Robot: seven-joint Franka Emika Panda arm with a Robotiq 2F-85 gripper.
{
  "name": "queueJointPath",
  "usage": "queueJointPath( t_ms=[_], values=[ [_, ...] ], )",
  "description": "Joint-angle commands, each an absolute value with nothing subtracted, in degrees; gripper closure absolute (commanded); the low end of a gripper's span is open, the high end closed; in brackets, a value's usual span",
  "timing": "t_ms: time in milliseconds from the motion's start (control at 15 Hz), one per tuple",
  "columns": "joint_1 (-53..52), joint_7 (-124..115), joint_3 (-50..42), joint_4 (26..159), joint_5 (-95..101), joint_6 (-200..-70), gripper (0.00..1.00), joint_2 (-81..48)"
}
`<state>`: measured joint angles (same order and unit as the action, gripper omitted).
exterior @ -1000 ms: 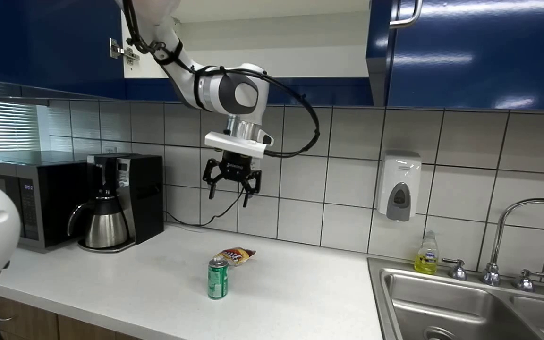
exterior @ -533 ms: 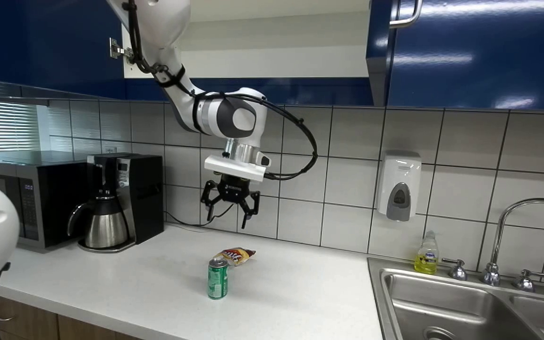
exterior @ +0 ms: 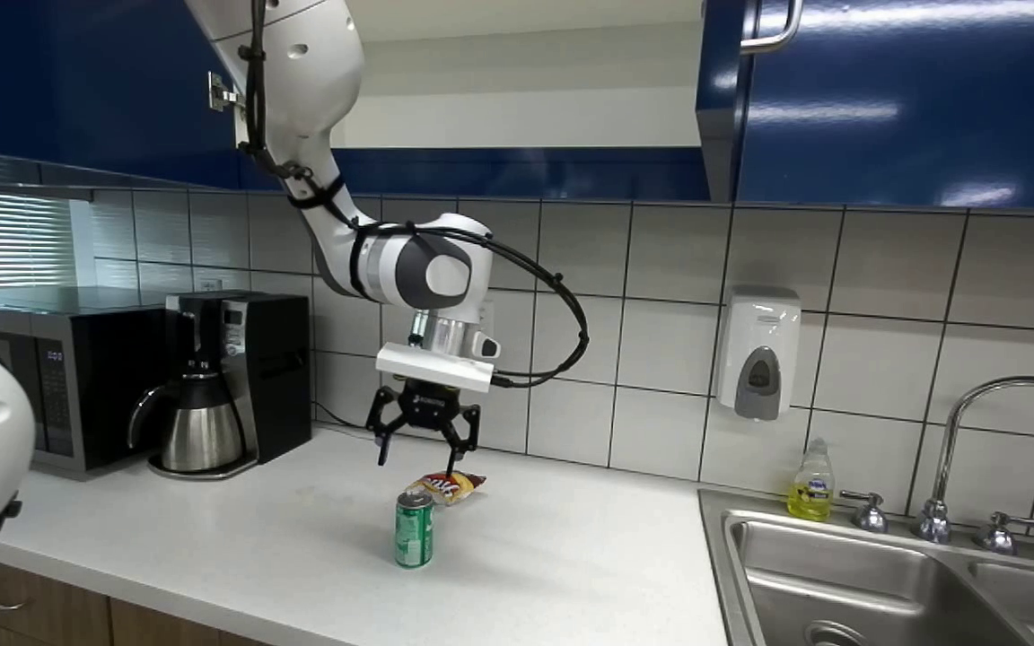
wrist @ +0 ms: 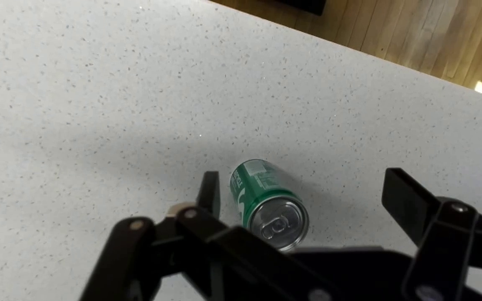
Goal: Put the soda can into the cupboard
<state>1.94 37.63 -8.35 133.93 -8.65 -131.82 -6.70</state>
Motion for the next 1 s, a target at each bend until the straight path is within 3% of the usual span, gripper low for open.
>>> queueJointPath(
  t_ms=[0, 933],
  values=[
    [4.0, 40.5, -5.9, 136.3, -7.8, -135.7, 0.00, -7.6],
    [5.9, 43.3, -1.5, 139.7, -10.1, -148.3, 0.00, -14.4]
  ],
)
